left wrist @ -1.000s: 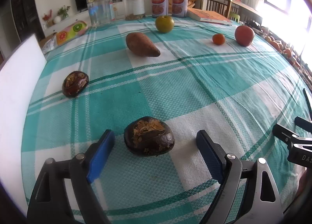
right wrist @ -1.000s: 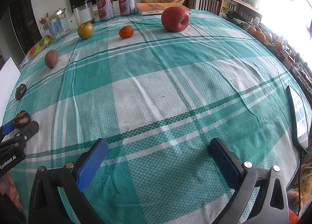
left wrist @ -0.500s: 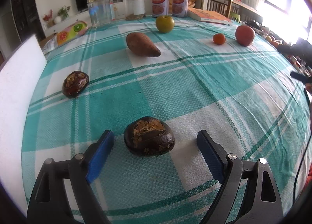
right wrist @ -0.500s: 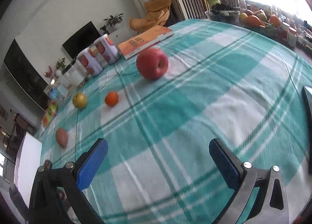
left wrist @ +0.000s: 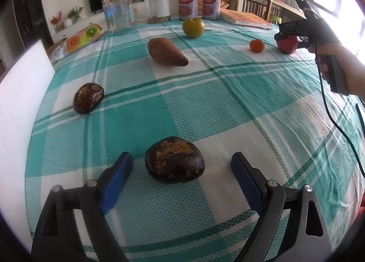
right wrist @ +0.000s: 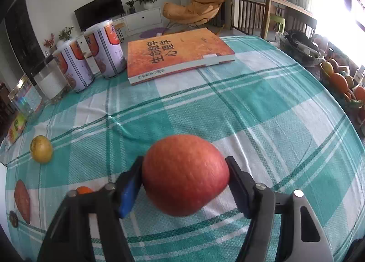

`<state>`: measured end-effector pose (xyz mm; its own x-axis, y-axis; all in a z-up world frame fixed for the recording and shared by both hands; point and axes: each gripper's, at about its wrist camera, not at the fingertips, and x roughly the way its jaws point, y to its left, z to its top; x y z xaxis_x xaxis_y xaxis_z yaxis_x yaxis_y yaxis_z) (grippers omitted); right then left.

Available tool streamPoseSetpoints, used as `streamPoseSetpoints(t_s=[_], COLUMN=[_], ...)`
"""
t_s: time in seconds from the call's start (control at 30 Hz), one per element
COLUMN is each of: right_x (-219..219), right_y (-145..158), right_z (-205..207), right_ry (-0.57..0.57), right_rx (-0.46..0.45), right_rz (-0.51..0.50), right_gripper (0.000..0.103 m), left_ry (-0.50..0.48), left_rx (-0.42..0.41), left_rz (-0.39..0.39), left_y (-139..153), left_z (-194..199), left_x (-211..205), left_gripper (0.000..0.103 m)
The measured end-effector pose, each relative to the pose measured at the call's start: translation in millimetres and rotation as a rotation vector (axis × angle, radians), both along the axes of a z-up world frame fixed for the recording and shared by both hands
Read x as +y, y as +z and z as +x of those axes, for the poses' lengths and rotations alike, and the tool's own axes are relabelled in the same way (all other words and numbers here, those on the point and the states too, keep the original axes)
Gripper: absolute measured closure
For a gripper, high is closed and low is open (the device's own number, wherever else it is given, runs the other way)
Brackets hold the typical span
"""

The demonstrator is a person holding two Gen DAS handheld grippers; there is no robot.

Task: Organize fruits
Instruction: 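Grasp the red apple with the right gripper and lift it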

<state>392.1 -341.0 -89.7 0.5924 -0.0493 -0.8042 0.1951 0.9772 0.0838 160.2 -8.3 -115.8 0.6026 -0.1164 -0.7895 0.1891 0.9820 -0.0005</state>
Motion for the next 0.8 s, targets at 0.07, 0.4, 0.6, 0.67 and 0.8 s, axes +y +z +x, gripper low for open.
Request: streamPoseSetpoints(t_s=[0.07, 0.4, 0.6, 0.67, 0.8], right_x=[1.8, 34.5, 82.8, 80.4, 69.5], right_y=[0.4, -5.4, -12.9, -16.7, -15.3], right_z=[-8.0, -129.9, -201.8, -221.8, -244.4], right_ry=[0.001, 0.031, 0.119, 0.088, 0.049], right_rx=[-0.012, -0.039, -0.056, -0.083, -0.119], right_rz=[0.004, 0.331, 0.279, 0.317, 0.369], right_gripper=[0.034, 0.034, 0.034, 0.034, 0.034], left_ry=[0.000, 0.001, 0.002, 0.002, 0.002], left_rx=[0.000, 0.000, 0.000, 0.000, 0.000], left_rz=[0.000, 0.001, 0.001, 0.000, 0.001], left_y=[0.1, -0.3, -0.2, -0.1, -0.1], left_z=[-0.2, 0.2, 0.1, 0.0, 0.0], left_x=[-0.2, 0.1, -0.3, -0.3, -0.4], left_gripper=[0.013, 0.012, 0.012, 0.012, 0.012])
